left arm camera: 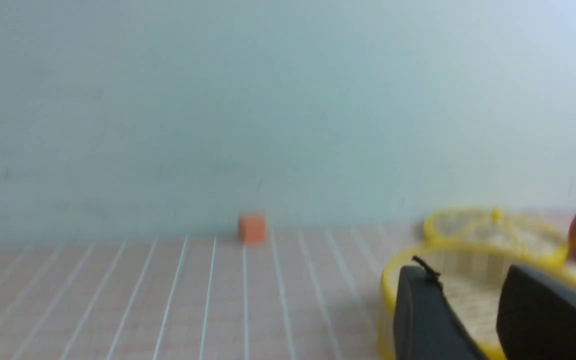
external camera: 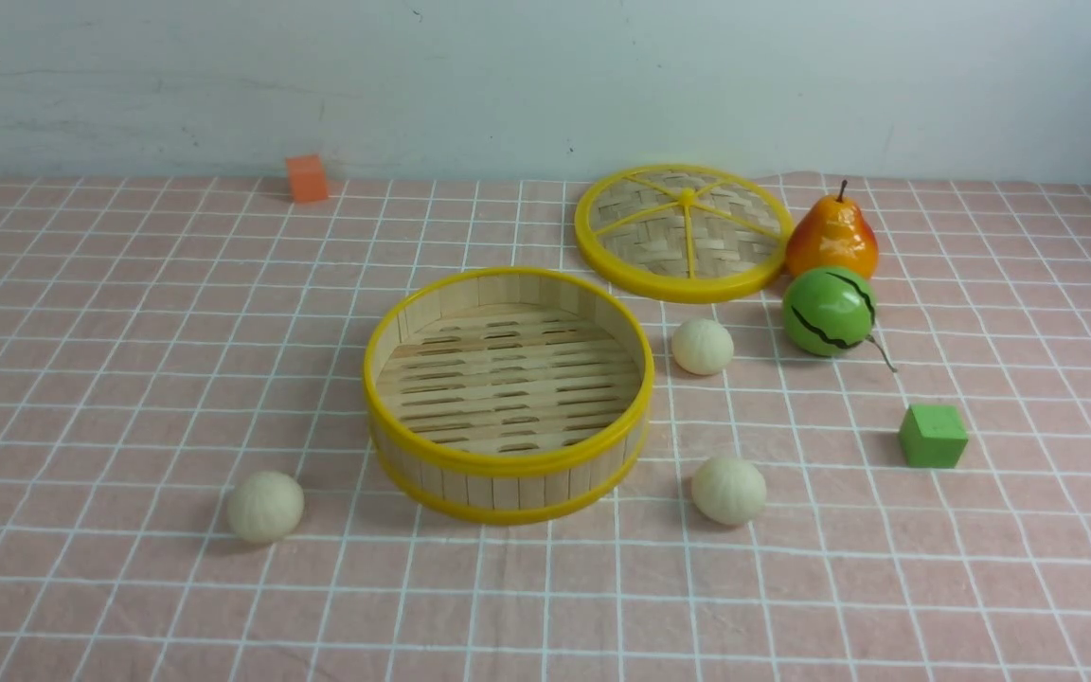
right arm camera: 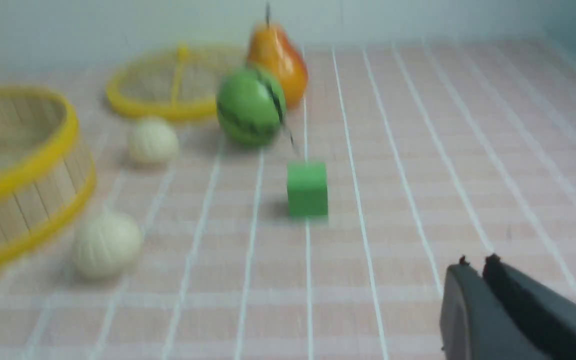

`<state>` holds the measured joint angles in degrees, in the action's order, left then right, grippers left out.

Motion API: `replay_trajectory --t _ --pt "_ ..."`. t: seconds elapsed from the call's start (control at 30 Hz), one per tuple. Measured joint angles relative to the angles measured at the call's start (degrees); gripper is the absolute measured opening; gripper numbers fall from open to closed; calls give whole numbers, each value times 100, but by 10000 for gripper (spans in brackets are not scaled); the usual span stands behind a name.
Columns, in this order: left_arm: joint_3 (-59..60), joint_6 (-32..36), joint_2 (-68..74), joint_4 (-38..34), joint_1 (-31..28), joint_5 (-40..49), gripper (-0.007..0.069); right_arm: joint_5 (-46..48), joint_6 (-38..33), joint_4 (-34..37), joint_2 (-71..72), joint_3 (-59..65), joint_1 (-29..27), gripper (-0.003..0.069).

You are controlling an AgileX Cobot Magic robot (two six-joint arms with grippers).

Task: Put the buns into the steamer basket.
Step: Use the left arm to grab a steamed stuffed bun

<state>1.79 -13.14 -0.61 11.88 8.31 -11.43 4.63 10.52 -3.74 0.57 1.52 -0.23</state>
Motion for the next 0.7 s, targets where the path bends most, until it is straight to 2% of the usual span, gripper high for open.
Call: replay_trajectory --t 0.03,0.1,0.2,0.27,0.3,0.43,0.53,0.6,0.67,0.7 --pt "0 0 0 -1 0 -86 228 -106 0 0 0 0 0 43" --pt "0 -10 0 19 0 -1211 230 -1606 264 20 0 0 0 48" --pt "0 -347 0 -59 0 -2254 232 -3158 560 20 0 0 0 53" --pt "0 -592 0 -188 0 -2562 232 -3471 600 20 -5 0 0 54" --pt "-77 -891 42 -503 0 -2675 232 -3635 675 10 -72 0 0 56" --pt "-788 -1184 541 -778 0 -2185 193 -3474 712 -2 -489 -241 -11 50" --pt "-2352 -1215 1690 -731 0 -859 56 -2890 712 -91 -1331 -1103 -18 0" --pt "-3084 -1063 2462 -713 0 -149 -15 -2294 712 -180 -1968 -1746 -18 -4" --pt "-3589 -878 3219 -707 0 367 -14 -1520 712 -313 -2557 -2218 -18 -4" --pt "-3686 -850 3475 -702 0 464 -14 -1433 712 -354 -2693 -2311 -18 -4"
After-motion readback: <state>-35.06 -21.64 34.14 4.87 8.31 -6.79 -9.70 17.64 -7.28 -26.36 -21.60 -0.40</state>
